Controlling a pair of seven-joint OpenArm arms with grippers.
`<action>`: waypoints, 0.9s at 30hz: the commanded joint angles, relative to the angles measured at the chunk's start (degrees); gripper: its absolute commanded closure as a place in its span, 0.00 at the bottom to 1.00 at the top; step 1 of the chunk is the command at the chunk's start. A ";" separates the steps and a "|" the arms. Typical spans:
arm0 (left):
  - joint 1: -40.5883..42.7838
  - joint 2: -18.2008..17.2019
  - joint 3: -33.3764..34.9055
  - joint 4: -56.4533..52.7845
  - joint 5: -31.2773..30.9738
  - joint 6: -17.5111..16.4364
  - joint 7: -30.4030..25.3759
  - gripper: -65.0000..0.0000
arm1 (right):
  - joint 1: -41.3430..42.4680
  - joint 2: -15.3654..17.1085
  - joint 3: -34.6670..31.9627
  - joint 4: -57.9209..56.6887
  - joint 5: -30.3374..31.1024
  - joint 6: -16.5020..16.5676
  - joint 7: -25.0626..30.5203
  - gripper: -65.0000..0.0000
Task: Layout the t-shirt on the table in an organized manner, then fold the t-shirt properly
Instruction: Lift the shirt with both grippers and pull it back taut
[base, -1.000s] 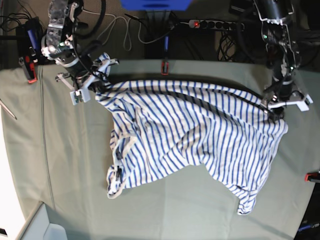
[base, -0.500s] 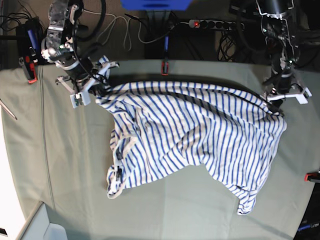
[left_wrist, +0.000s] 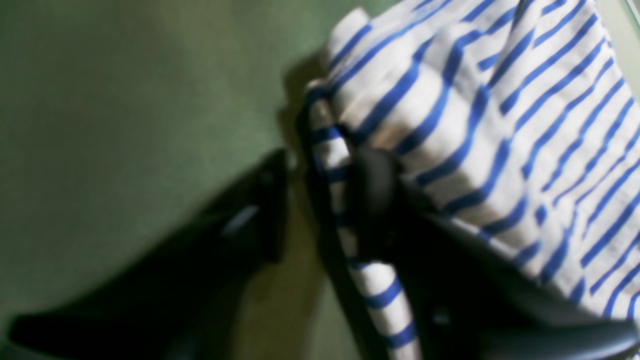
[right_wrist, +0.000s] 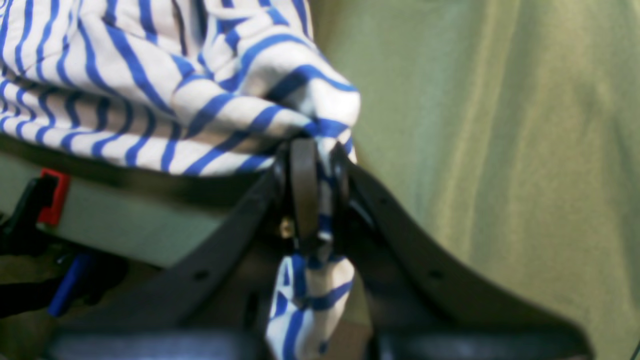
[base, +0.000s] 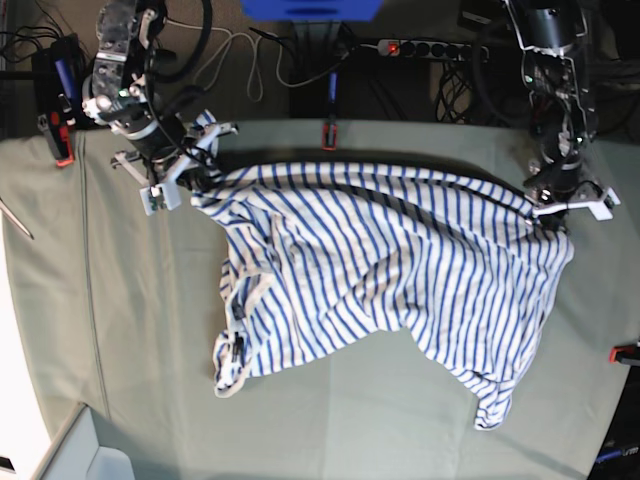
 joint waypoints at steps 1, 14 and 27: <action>-0.38 -0.50 -0.09 -0.12 -0.05 -0.12 -0.08 0.81 | 0.22 0.10 0.03 0.98 0.65 0.94 1.29 1.00; -2.22 -0.85 -0.09 -4.26 -0.05 -0.12 0.27 1.00 | -0.04 0.19 0.03 0.98 0.65 0.94 1.29 1.00; 9.73 -0.77 -3.96 14.56 -0.66 -0.12 0.27 1.00 | -0.13 1.33 0.47 3.36 0.65 0.94 1.29 1.00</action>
